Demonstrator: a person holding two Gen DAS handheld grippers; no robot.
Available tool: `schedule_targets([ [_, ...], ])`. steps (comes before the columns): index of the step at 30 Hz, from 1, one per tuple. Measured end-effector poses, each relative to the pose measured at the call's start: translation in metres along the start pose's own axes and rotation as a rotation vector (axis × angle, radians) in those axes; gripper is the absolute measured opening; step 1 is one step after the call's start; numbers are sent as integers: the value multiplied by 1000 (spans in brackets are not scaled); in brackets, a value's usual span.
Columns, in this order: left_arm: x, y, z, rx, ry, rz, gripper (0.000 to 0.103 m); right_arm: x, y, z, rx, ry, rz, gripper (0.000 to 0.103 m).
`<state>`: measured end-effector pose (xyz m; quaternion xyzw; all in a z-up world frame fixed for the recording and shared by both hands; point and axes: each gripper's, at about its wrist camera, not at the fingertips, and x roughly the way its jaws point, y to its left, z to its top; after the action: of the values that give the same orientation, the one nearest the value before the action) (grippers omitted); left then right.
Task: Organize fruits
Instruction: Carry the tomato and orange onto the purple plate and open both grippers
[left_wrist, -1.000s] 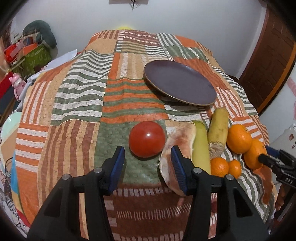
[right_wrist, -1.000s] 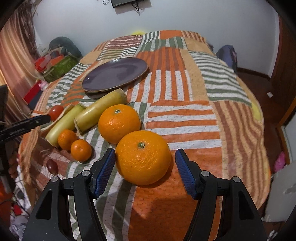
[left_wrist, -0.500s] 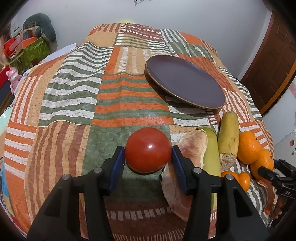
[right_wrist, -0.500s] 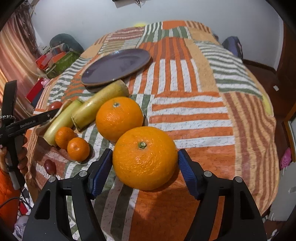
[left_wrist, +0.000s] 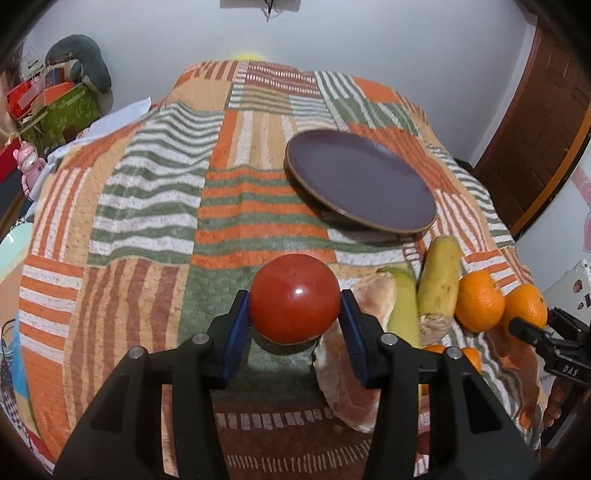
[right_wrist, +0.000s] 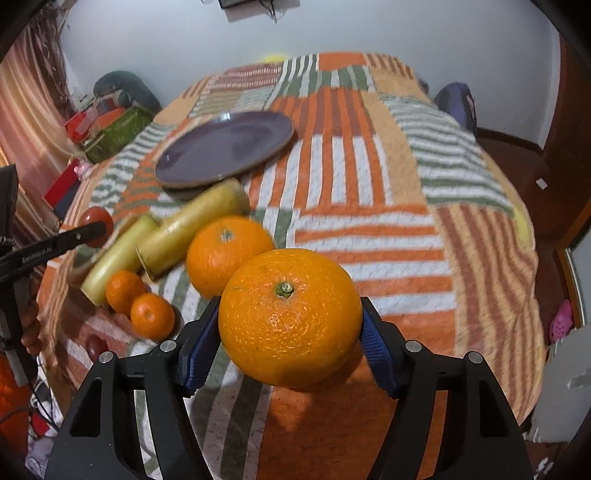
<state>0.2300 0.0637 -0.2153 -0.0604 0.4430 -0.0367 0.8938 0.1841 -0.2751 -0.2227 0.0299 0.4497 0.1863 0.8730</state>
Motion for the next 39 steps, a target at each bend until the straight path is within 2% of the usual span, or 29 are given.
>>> schedule_targets([
  [14, -62, -23, 43, 65, -190, -4, 47, -36, 23, 60, -63, -200, -11, 67],
  [21, -73, -27, 65, 78, -249, -3, 47, -37, 36, 88, -93, -271, 10, 67],
  [28, -63, -32, 92, 89, -276, -6, 47, -25, 47, 113, -132, -309, 16, 67],
  [39, -22, -33, 121, 78, -254, -11, 47, 8, 49, 153, -154, -321, 17, 67],
])
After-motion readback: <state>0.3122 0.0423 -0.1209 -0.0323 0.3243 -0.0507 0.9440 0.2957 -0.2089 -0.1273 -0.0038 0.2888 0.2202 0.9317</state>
